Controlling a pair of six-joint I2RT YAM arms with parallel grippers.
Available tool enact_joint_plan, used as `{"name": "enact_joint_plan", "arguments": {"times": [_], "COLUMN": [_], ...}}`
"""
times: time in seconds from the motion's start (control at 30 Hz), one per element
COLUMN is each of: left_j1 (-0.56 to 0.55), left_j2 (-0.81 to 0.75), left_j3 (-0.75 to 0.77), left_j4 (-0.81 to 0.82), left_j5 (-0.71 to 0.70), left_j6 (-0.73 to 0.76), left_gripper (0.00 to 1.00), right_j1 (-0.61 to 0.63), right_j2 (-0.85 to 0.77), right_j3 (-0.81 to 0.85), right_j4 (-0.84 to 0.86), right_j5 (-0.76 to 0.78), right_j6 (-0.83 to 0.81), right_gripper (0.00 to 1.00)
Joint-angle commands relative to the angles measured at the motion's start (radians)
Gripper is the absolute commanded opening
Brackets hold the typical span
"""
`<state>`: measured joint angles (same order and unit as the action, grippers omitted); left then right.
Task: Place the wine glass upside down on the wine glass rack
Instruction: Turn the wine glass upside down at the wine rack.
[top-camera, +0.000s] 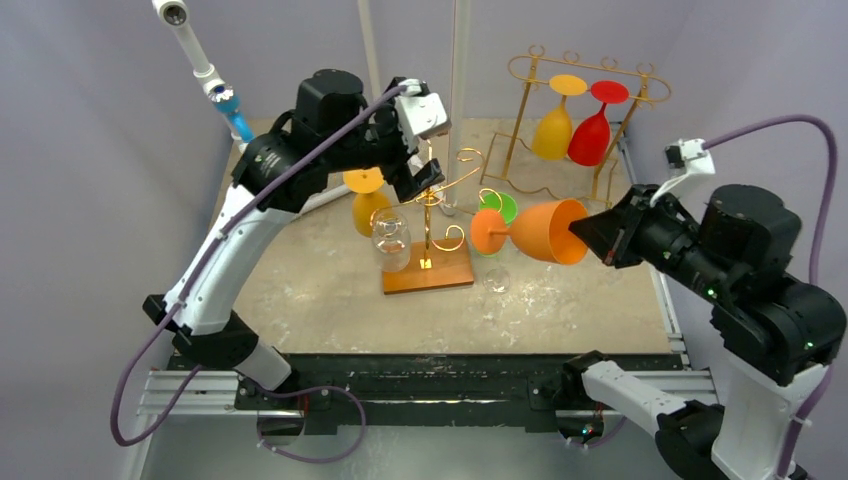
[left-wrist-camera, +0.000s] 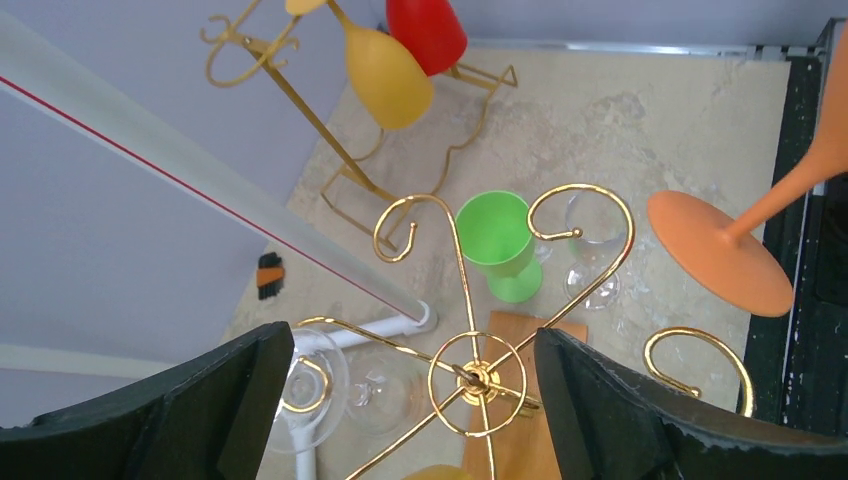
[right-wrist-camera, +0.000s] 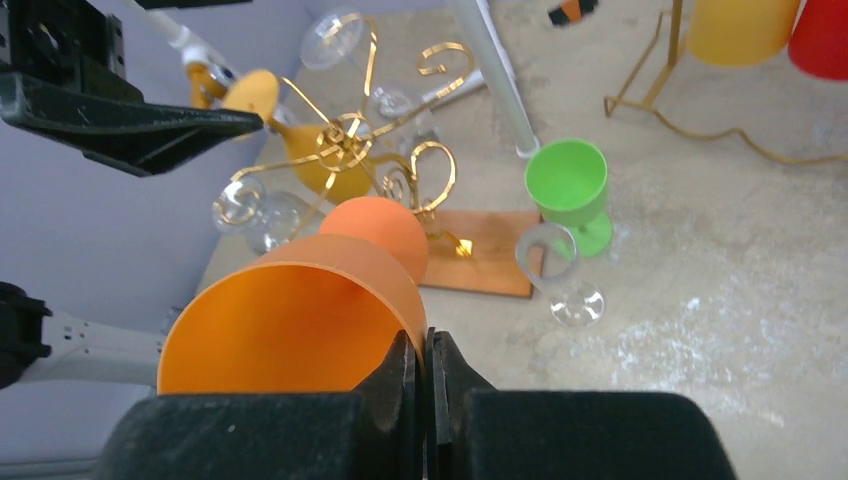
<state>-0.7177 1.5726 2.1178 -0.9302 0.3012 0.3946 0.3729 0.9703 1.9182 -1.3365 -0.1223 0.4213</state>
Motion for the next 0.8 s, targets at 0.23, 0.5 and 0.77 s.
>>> {"name": "enact_joint_plan", "arguments": {"times": [0.23,0.5,0.77], "left_j1": [0.004,0.004,0.007], "left_j2": [-0.182,-0.179,-0.182], "left_j3": [0.017,-0.08,-0.165], "left_j4": [-0.053,-0.035,0.143], "left_j5": [0.149,0.273,0.197], "left_j6": [-0.059,-0.108,-0.272], "left_gripper": [0.99,0.96,0.86], "right_j1": [0.001,0.001,0.001], "right_j2": [0.019,0.086,0.123], "right_j3": [0.099,0.039,0.019], "right_j4": [0.185,0.483,0.603], "right_j5": [-0.116,-0.176,-0.228], "right_j6": [0.065,0.114,0.12], "right_gripper": [0.0,0.0,0.0]}}
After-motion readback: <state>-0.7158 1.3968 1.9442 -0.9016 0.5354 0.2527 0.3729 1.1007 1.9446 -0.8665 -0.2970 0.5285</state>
